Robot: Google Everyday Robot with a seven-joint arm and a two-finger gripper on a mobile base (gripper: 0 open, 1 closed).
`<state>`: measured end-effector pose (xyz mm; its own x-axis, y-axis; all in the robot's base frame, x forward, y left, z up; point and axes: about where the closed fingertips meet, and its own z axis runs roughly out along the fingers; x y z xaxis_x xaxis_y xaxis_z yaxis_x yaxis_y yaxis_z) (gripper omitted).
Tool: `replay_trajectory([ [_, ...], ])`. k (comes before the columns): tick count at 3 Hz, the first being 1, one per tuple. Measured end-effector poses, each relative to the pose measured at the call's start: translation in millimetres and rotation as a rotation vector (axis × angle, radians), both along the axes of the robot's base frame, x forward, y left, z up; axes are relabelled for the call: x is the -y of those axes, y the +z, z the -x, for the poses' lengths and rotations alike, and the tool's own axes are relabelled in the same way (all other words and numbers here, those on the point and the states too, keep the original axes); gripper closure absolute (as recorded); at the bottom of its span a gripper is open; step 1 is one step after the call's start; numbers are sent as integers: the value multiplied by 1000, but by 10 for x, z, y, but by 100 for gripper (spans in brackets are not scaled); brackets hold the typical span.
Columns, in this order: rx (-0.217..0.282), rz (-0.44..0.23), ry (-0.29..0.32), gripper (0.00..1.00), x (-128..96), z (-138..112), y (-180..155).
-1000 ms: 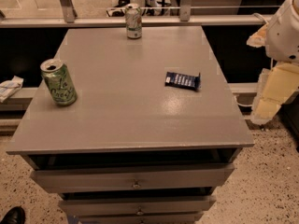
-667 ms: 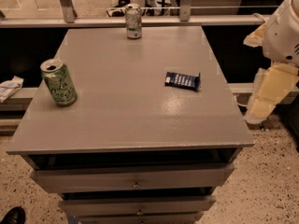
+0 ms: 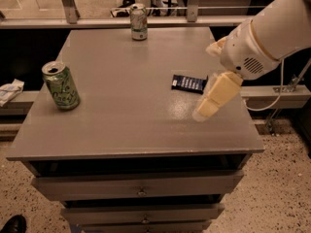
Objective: Knock green can over
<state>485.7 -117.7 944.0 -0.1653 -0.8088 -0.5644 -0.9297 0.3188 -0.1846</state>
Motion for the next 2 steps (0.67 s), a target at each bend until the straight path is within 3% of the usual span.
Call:
replay_trajectory([
  [1,6,-158,41,0,-621,-211,-30],
  [2,28,-240,53,0,-943,-329,42],
])
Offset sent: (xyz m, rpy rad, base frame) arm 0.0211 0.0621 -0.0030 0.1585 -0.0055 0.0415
